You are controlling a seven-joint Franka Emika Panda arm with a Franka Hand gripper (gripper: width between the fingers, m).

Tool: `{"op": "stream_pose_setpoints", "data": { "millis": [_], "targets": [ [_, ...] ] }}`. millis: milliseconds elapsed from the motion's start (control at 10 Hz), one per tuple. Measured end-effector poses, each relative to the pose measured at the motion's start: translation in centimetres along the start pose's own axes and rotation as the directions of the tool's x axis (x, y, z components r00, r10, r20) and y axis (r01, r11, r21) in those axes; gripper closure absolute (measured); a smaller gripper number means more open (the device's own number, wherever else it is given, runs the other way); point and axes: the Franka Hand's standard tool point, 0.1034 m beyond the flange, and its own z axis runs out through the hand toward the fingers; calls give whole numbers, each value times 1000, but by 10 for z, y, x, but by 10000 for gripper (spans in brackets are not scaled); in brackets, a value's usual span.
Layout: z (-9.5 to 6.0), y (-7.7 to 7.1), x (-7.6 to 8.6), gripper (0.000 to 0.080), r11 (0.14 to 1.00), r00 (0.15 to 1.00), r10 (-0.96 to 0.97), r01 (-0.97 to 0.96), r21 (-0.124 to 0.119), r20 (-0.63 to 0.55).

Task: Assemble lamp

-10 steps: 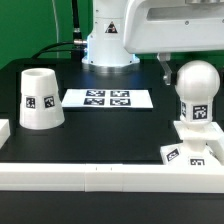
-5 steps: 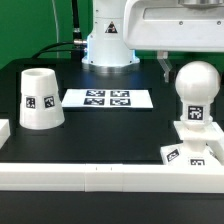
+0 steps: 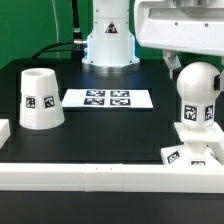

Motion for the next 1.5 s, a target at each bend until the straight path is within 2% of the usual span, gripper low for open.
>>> {"op": "stream_pose_setpoints", "data": {
  "millis": [300, 400, 500, 700, 900, 1000, 1300, 1500],
  "targets": [
    [0, -1, -2, 225, 989, 989, 150, -150, 5, 13],
    [0, -1, -3, 162, 989, 989, 145, -145, 5, 13],
    [0, -1, -3, 162, 992, 991, 130, -130, 5, 13],
    [2, 1, -5, 103, 1000, 1000, 9, -8, -7, 18],
    [2, 2, -5, 101, 972, 972, -234, 234, -10, 21],
    [2, 2, -5, 101, 925, 925, -379, 380, -7, 21],
    [2, 2, -5, 101, 844, 844, -536, 536, -2, 24],
    [2, 2, -5, 101, 753, 753, -658, 658, 1, 24]
  ]
}}
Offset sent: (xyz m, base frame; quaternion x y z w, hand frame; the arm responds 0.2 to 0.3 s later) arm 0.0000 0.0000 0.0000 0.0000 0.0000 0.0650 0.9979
